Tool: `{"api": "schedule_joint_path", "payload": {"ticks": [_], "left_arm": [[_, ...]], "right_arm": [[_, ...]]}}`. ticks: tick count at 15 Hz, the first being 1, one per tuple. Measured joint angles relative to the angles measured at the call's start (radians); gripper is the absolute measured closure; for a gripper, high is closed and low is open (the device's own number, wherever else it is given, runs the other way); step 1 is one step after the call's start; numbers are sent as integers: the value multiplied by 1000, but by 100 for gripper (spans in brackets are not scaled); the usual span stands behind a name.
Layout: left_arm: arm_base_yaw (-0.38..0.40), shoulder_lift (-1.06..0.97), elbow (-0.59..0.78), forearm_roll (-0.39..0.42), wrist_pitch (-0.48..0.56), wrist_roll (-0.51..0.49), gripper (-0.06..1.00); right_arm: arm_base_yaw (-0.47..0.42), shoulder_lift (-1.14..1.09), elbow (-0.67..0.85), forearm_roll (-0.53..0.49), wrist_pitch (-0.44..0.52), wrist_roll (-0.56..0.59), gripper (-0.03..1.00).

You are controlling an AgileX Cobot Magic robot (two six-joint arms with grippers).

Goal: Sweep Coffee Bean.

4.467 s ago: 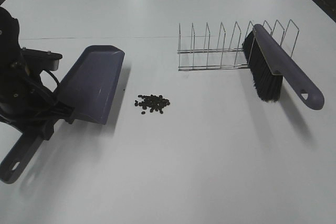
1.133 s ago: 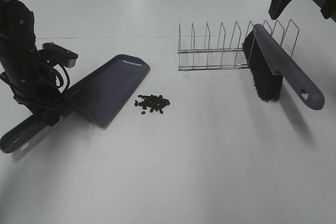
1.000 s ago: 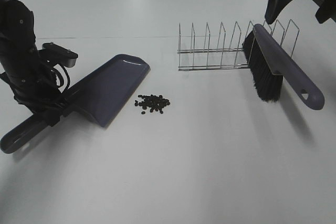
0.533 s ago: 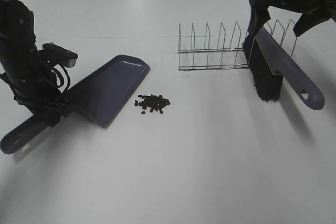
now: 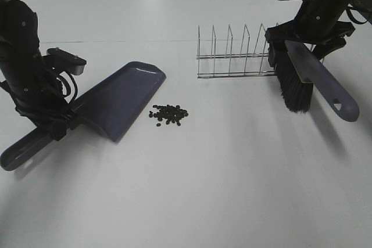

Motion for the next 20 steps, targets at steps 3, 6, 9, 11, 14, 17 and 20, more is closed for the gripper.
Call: {"api": "schedule_joint_path", "payload": {"ticks": [3, 6, 9, 11, 14, 17, 20], "left_arm": [[0, 0, 0, 0, 0, 0, 63], [0, 0, 0, 0, 0, 0, 63], [0, 0, 0, 0, 0, 0, 63], [0, 0, 0, 0, 1, 0, 63], [0, 0, 0, 0, 1, 0, 63], [0, 0, 0, 0, 1, 0, 63], [0, 0, 0, 0, 1, 0, 63]], "right_arm": [[0, 10, 0, -2, 1, 0, 18], [0, 10, 0, -17, 18, 0, 51], [-3, 10, 0, -39, 59, 40, 62], [-3, 10, 0, -39, 68, 53, 62], [-3, 10, 0, -38, 88, 53, 62], [-3, 1, 0, -38, 114, 54, 62], [-3, -87, 0, -37, 133, 56, 62]]}}
